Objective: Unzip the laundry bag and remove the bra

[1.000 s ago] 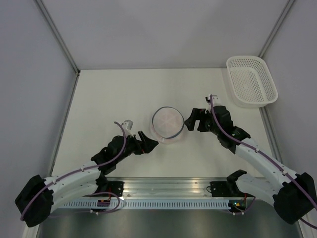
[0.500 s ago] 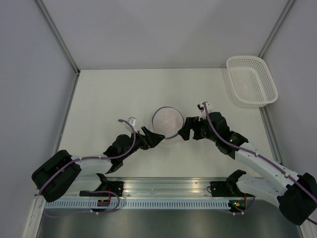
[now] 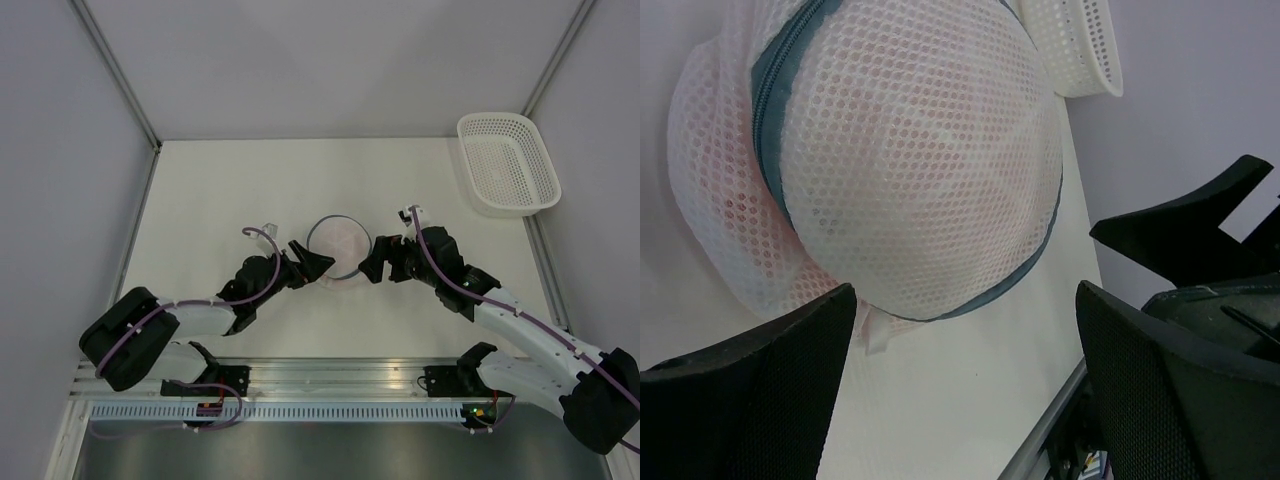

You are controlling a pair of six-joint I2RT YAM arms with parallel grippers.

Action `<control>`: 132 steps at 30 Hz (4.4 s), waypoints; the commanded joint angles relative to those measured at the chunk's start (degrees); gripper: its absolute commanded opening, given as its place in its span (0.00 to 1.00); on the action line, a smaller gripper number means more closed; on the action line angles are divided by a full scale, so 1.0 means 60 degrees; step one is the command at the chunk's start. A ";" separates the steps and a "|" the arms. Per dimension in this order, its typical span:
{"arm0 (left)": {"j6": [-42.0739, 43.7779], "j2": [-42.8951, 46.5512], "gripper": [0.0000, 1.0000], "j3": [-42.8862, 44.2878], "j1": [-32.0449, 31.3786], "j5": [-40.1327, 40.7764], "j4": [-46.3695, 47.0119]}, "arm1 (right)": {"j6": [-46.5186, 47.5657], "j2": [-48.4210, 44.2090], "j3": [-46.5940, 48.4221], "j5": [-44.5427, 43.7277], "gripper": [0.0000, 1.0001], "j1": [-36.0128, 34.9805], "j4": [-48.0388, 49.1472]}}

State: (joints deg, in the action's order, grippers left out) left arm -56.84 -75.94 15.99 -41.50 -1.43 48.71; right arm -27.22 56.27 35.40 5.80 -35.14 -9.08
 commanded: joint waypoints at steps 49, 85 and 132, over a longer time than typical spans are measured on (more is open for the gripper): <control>-0.1279 -0.4612 0.69 0.1949 0.0397 -0.0245 0.2999 | -0.1088 0.4392 0.1249 0.0644 0.00 -0.0048 0.3594; -0.3841 0.1246 0.02 0.3575 -0.0789 0.1323 -0.8422 | -0.2097 0.1783 0.1190 -0.5858 0.42 -0.5378 0.0620; -0.5351 0.2491 0.02 0.2491 -0.1595 0.1220 -0.8558 | -0.3768 0.2852 0.0839 -0.9918 0.46 -0.6377 0.2905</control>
State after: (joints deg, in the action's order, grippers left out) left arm -83.00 -61.30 31.46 -49.32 5.34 1.63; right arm -51.75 74.63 39.03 -49.78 -76.23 4.71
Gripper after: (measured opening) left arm 0.052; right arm 0.465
